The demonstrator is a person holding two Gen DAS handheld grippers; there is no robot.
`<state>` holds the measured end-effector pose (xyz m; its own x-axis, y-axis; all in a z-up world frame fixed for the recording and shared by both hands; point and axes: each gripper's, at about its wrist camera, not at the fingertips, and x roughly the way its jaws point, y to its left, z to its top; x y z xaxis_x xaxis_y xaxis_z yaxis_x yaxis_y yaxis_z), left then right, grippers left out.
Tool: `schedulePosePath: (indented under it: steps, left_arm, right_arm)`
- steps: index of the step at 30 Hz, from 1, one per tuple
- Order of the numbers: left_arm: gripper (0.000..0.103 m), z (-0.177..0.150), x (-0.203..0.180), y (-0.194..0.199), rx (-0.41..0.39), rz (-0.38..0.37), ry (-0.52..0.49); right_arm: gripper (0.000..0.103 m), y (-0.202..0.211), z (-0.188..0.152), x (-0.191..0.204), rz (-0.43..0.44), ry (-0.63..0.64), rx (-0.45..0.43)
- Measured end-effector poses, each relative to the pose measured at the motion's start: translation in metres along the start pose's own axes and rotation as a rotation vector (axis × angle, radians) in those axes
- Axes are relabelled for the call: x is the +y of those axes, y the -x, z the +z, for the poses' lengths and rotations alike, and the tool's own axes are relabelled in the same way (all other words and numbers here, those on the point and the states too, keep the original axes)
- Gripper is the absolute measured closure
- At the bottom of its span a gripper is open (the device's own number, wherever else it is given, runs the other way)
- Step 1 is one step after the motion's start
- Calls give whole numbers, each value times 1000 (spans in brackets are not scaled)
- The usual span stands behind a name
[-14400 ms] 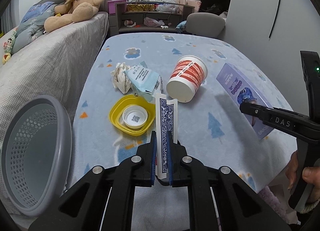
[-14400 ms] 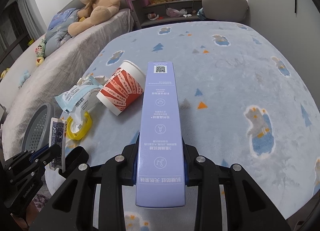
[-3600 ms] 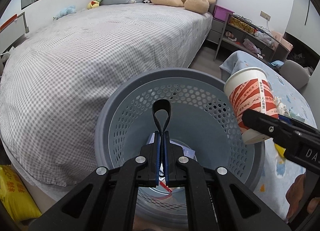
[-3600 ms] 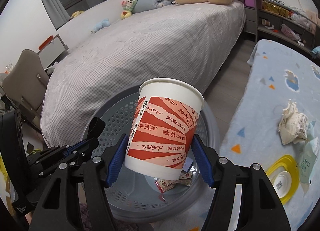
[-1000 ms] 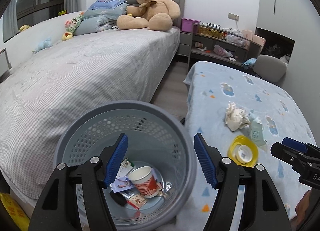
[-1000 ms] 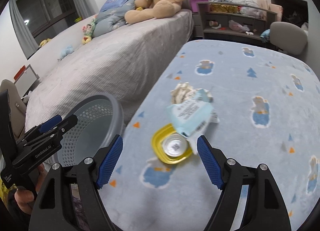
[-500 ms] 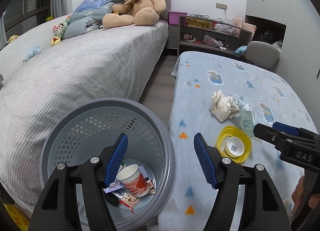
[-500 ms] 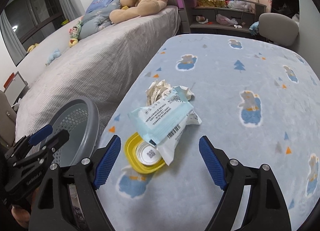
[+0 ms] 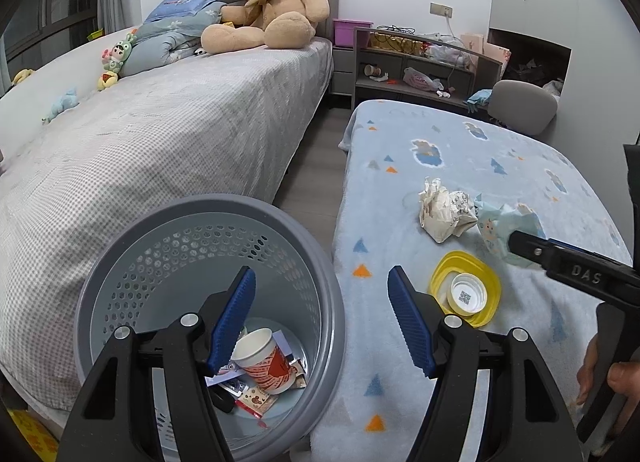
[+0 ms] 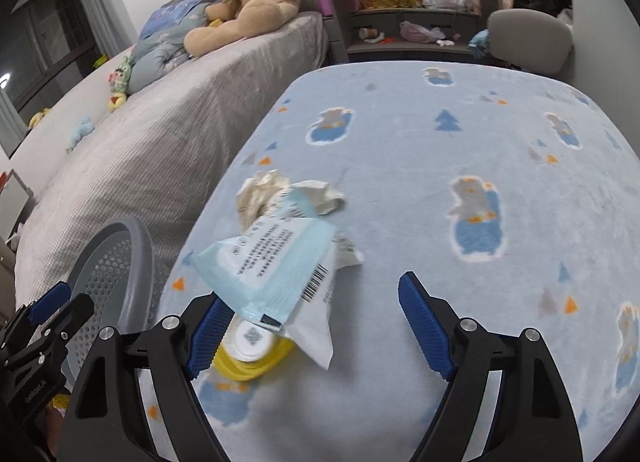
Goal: Collect trash
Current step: 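Grasp the white round lid inside the yellow container with the left tool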
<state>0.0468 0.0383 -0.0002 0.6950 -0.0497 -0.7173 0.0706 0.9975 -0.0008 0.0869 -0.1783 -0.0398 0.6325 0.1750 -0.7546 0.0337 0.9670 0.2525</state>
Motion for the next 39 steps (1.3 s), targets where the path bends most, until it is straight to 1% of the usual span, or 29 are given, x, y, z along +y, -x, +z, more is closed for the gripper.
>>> schedulePosePath:
  steps: [5, 8, 12, 16, 22, 29, 30, 31, 32, 35, 36, 37, 39]
  left_arm:
    - [37, -1, -11, 0, 3, -28, -23]
    - [37, -2, -21, -2, 16, -54, -41]
    - [37, -4, -39, -6, 29, -80, -76]
    - [37, -6, -56, -12, 49, -107, -109]
    - [37, -9, -78, -26, 78, -98, -153]
    - [38, -12, -93, -41, 109, -87, -183]
    - [40, -13, -95, -43, 113, -85, -189]
    - [46, -14, -97, -46, 120, -82, -196]
    - [49, -15, -100, -48, 127, -81, -204]
    - [64, -16, -103, -53, 142, -78, -213]
    - [67, -16, -104, -55, 146, -81, -213]
    - [71, -15, -104, -56, 147, -83, -212]
    - [75, -15, -105, -57, 146, -79, -212]
  right_arm:
    - [24, 11, -6, -34, -52, -39, -1]
    - [24, 16, -9, -48, -67, -59, 0]
    - [24, 23, -13, -60, -71, -71, -5]
    - [24, 30, -16, -67, -57, -81, -15]
    - [24, 40, -23, -77, -37, -85, -19]
    - [24, 51, -31, -85, -28, -60, -22]
    - [24, 52, -31, -86, -25, -62, -22]
    - [24, 52, -32, -88, -23, -65, -23]
    - [24, 53, -32, -90, -19, -69, -23]
    - [24, 53, -33, -96, -8, -80, -21]
    - [25, 53, -33, -97, -5, -81, -20]
    - [25, 53, -34, -98, -2, -82, -18]
    - [25, 52, -35, -99, 2, -85, -17]
